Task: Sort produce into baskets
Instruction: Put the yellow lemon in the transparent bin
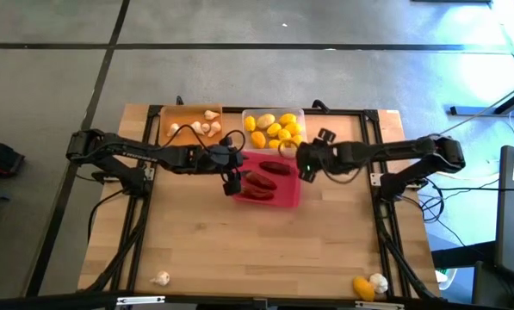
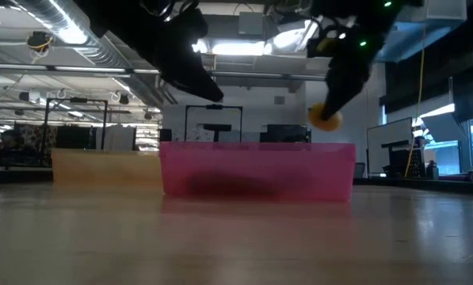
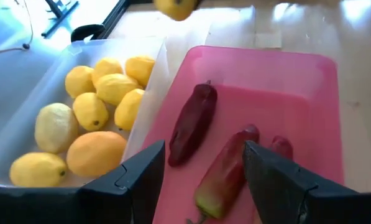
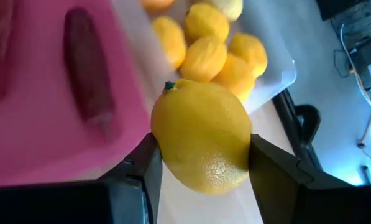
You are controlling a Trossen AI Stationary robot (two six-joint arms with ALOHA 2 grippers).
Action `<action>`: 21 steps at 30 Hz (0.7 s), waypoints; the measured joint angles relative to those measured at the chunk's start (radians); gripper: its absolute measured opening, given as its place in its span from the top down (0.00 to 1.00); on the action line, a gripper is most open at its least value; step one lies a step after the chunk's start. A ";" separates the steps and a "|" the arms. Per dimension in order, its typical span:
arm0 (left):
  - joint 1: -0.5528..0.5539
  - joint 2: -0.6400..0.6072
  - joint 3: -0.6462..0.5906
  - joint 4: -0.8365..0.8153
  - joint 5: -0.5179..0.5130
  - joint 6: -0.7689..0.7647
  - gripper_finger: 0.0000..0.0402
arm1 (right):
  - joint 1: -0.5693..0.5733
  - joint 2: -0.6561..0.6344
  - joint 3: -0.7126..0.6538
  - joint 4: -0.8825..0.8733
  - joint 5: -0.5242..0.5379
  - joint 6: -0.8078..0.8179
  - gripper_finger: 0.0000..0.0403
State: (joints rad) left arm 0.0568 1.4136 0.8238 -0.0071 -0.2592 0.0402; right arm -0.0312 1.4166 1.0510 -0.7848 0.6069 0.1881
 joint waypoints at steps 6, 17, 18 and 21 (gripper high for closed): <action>0.022 0.000 0.000 0.026 0.000 0.065 0.48 | -0.171 0.009 0.000 0.155 -0.137 -0.135 0.56; 0.043 0.000 0.000 0.047 0.000 0.068 0.48 | -0.423 0.091 0.001 0.292 -0.363 -0.171 0.56; 0.043 0.000 0.000 0.047 0.001 0.066 0.48 | -0.438 0.103 0.001 0.298 -0.379 -0.172 0.56; 0.042 0.000 0.000 0.047 0.001 0.063 0.48 | -0.475 0.143 0.001 0.322 -0.445 -0.171 0.56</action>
State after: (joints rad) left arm 0.0986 1.4132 0.8238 0.0400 -0.2584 0.1032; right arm -0.5059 1.5592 1.0523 -0.4629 0.1617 0.0170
